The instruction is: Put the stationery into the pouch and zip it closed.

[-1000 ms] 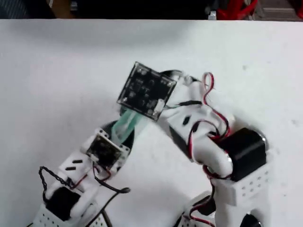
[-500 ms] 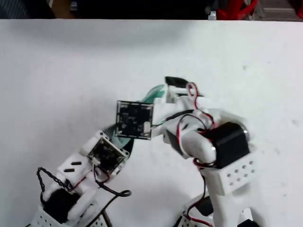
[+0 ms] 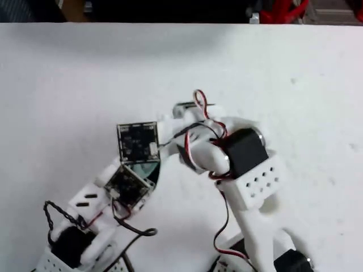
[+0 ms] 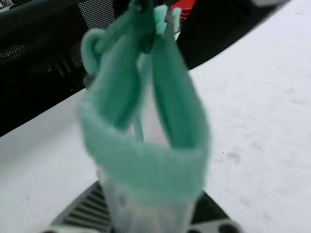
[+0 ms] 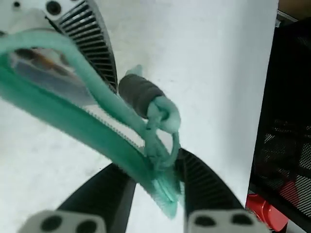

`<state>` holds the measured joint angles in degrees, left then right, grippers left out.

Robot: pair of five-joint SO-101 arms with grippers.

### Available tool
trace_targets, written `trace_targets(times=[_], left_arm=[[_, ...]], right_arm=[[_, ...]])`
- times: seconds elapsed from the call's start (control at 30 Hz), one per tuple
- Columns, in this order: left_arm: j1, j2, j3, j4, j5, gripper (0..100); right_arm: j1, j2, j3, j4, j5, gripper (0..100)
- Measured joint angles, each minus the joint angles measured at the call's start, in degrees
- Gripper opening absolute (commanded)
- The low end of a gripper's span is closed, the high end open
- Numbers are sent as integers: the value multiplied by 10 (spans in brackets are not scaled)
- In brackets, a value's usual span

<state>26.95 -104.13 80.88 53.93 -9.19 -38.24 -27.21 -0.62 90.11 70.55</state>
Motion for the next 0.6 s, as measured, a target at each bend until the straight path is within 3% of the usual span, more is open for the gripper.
trace_targets(times=[0.2, 0.33, 0.6], left_arm=[[-18, 1, -25, 10, 15, 253], [-83, 1, -72, 38, 122, 270], [-129, -8, -207, 160, 152, 303]], right_arm=[[4, -23, -4, 21, -40, 19], [11, -45, -2, 21, -132, 19], [20, -87, -2, 6, -308, 19]])
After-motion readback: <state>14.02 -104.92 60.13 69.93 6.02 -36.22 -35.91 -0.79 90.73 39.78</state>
